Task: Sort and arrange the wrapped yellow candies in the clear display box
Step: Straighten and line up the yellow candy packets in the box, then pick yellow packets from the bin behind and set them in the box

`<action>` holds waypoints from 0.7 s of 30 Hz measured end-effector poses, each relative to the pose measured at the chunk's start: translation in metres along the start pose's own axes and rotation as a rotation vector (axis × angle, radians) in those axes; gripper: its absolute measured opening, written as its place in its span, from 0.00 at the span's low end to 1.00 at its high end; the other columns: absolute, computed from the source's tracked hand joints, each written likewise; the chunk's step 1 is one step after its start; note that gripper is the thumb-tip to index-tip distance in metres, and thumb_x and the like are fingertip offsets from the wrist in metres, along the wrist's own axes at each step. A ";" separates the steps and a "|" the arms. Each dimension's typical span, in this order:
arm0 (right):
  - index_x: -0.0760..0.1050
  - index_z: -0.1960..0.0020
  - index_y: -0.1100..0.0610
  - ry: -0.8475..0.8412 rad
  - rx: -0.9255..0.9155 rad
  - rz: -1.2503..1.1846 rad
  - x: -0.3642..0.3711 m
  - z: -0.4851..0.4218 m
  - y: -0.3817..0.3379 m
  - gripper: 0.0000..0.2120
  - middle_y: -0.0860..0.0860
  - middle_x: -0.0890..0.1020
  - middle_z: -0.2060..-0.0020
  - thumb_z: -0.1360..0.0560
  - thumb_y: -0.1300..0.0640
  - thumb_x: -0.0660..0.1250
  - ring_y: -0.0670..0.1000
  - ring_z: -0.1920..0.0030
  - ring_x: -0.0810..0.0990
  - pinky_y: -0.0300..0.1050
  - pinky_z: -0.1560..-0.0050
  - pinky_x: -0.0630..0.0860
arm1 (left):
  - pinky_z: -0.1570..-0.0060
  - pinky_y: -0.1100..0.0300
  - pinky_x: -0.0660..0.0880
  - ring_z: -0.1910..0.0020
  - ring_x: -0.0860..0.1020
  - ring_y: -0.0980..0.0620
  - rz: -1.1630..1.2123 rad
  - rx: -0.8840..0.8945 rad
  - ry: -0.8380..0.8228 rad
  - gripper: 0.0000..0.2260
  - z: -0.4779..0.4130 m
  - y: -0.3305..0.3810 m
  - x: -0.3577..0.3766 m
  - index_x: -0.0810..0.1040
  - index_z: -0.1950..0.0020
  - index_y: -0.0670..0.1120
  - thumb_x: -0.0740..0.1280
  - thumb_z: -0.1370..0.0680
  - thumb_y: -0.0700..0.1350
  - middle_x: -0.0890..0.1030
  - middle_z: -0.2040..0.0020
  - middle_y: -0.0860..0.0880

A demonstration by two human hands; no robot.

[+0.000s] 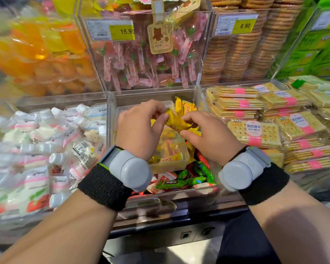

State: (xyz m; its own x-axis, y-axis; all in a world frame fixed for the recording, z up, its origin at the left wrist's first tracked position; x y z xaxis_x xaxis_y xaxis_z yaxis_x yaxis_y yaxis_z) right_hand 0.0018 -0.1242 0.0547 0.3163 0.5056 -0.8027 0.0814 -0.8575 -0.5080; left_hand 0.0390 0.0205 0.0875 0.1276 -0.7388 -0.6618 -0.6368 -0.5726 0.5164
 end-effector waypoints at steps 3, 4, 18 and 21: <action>0.73 0.45 0.47 -0.020 0.000 -0.067 0.005 -0.002 -0.004 0.11 0.38 0.72 0.57 0.27 0.51 0.66 0.51 0.46 0.74 0.59 0.41 0.69 | 0.46 0.44 0.71 0.53 0.77 0.46 0.000 -0.034 -0.001 0.03 0.004 -0.008 -0.004 0.76 0.52 0.48 0.65 0.24 0.46 0.76 0.59 0.55; 0.73 0.45 0.48 -0.027 -0.003 -0.087 0.007 -0.003 -0.006 0.11 0.37 0.72 0.58 0.27 0.51 0.66 0.50 0.48 0.75 0.58 0.41 0.69 | 0.46 0.44 0.71 0.53 0.77 0.46 0.008 -0.049 -0.005 0.03 0.005 -0.012 -0.006 0.76 0.52 0.48 0.65 0.24 0.45 0.76 0.59 0.55; 0.65 0.52 0.39 -0.154 0.075 0.018 0.030 -0.009 -0.001 0.09 0.45 0.74 0.64 0.27 0.48 0.64 0.51 0.50 0.74 0.55 0.44 0.70 | 0.42 0.52 0.60 0.46 0.72 0.46 -0.197 -0.151 -0.199 0.07 0.019 -0.051 0.016 0.72 0.45 0.53 0.59 0.22 0.50 0.79 0.54 0.52; 0.67 0.52 0.40 -0.164 0.101 0.056 0.034 -0.010 0.003 0.08 0.42 0.72 0.65 0.28 0.49 0.65 0.50 0.51 0.70 0.56 0.43 0.69 | 0.41 0.51 0.59 0.43 0.71 0.47 -0.239 -0.140 -0.261 0.07 0.020 -0.056 0.023 0.72 0.46 0.55 0.60 0.22 0.52 0.80 0.51 0.53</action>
State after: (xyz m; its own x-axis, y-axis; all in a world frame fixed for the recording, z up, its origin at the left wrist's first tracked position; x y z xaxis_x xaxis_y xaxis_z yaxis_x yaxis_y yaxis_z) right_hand 0.0226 -0.1107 0.0290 0.1589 0.4735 -0.8663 -0.0297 -0.8748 -0.4836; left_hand 0.0625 0.0424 0.0321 0.0504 -0.4734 -0.8794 -0.4998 -0.7743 0.3882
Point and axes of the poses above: each hand's wrist, its own z-axis away from the middle knuckle, its own x-axis out of the palm, y = z × x, the point moved 6 cm from there along -z, towards the middle knuckle
